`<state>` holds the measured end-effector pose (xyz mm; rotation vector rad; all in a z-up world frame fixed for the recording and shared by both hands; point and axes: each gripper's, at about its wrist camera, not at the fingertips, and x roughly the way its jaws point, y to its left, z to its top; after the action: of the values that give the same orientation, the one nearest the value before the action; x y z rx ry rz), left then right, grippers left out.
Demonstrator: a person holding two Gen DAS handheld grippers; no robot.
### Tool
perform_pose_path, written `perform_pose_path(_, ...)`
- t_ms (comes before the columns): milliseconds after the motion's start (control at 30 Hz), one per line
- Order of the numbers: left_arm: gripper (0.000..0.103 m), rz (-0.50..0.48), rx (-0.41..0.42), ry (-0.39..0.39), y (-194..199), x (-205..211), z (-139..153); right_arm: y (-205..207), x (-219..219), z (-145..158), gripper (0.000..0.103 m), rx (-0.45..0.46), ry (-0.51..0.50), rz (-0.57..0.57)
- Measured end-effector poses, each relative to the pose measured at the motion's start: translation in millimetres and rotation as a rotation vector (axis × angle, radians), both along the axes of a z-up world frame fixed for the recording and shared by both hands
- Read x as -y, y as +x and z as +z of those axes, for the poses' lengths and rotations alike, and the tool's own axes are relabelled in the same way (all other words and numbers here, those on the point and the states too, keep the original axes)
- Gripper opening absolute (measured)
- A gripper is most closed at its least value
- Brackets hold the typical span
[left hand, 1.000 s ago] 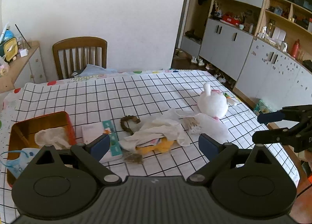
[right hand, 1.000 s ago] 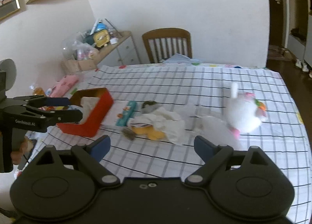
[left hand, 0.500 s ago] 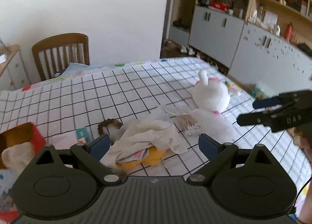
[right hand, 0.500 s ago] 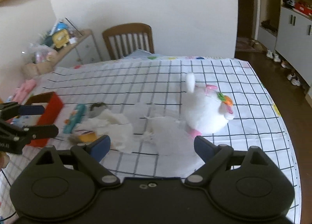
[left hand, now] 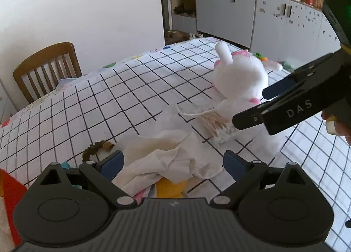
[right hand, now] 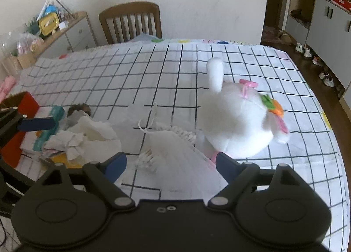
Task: Organize soft objects
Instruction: 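Grasp the white tissue with the right gripper while the left gripper grasps the white cloth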
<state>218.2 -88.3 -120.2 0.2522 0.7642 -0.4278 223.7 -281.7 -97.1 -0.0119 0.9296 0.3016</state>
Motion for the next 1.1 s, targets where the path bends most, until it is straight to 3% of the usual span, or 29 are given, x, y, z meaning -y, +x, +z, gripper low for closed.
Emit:
perform_pose_path(333,0.096,0.016,-0.022,0.041,18.0,8.7,-21.2,14.7,-8.3,-23.5,0.08,-0.033,-0.03,-0.002)
perform_pose_path(400,0.086,0.021,-0.025,0.039,19.1,7.8,-21.4,14.7,-7.8,-25.2,0.075,-0.031,-0.033,-0.007)
perform_pose_path(467,0.068,0.033,-0.041,0.031,22.0,5.7,-22.3,13.8,-6.2,-25.5,0.072,-0.028,-0.034,-0.012)
perform_pose_path(767,0.034,0.089,-0.082,-0.05,26.0,-7.7,-13.1,7.9,1.8,-22.6,0.041,-0.027,-0.003,-0.031)
perform_pose_path(800,0.033,0.091,-0.085,-0.056,26.4,-8.6,-11.7,6.9,2.2,-21.8,0.035,-0.026,-0.001,-0.033)
perform_pose_path(1100,0.019,0.127,-0.088,-0.123,23.8,-23.3,9.7,-9.0,12.3,-0.7,0.017,0.009,0.046,-0.049)
